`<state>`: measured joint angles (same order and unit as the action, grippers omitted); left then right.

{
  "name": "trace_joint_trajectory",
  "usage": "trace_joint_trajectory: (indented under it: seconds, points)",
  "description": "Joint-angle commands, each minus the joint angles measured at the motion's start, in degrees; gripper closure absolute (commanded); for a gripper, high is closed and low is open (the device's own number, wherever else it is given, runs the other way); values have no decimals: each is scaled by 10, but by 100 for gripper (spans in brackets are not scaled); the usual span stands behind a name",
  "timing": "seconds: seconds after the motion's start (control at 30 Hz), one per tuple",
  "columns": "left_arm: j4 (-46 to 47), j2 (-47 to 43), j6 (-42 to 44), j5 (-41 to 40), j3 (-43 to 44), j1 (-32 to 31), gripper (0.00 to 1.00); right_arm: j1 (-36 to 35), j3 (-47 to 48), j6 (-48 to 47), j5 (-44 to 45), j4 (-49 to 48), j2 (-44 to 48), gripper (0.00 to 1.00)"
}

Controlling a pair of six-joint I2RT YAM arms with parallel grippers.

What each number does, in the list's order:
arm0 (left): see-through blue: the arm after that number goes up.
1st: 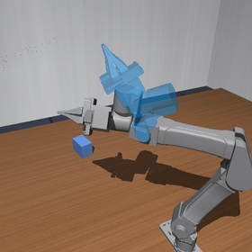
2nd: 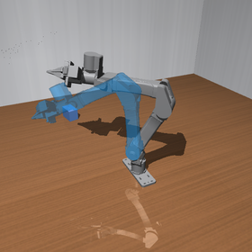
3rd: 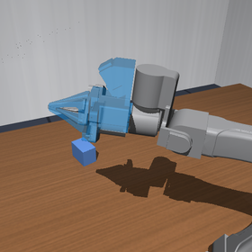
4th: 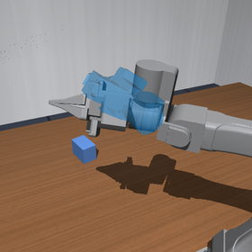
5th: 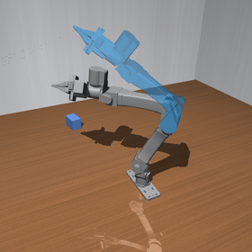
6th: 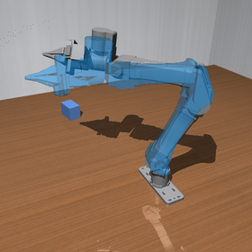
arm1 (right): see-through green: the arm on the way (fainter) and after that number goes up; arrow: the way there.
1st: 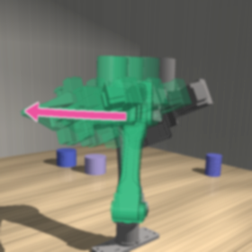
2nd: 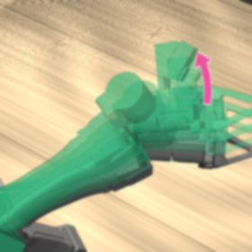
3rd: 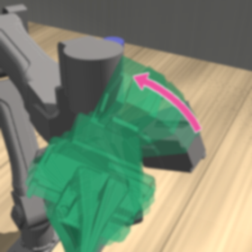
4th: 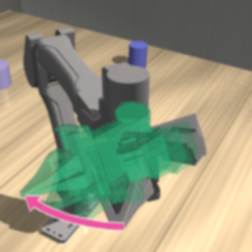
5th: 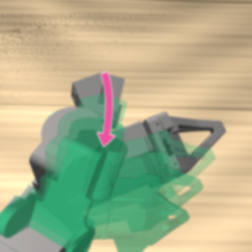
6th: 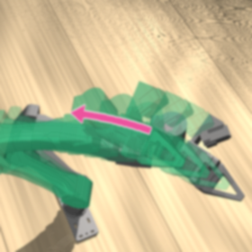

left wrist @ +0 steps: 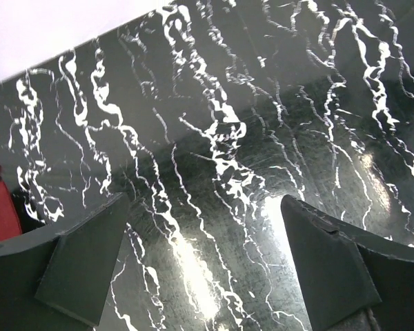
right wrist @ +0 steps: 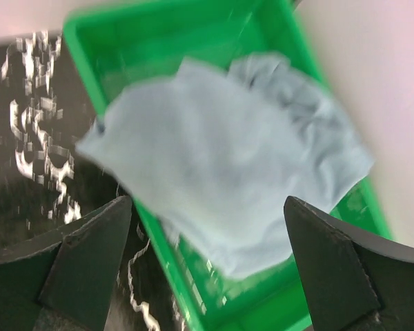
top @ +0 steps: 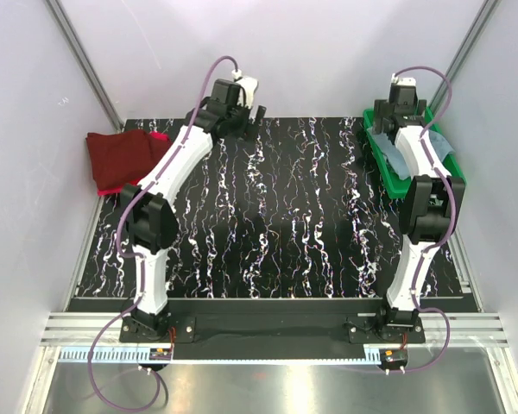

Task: Fold and stack the t-shirts
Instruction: Grab the tshirt from the pile

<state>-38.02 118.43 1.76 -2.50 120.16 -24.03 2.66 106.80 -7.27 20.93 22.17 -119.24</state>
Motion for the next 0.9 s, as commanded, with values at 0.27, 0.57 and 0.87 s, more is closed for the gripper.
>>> trace_joint_trajectory:
  seconds: [0.27, 0.57, 0.87]
  points:
    - [30, 14, 42, -46, 49, -13, 1, 18, 191, -40, -48, 132, -144, 0]
    - [28, 13, 47, -53, 41, -12, 1, 25, 234, -31, -99, 153, -188, 1]
    - [29, 22, 42, -48, 46, -14, 1, 30, 206, -31, -72, 139, -145, 90]
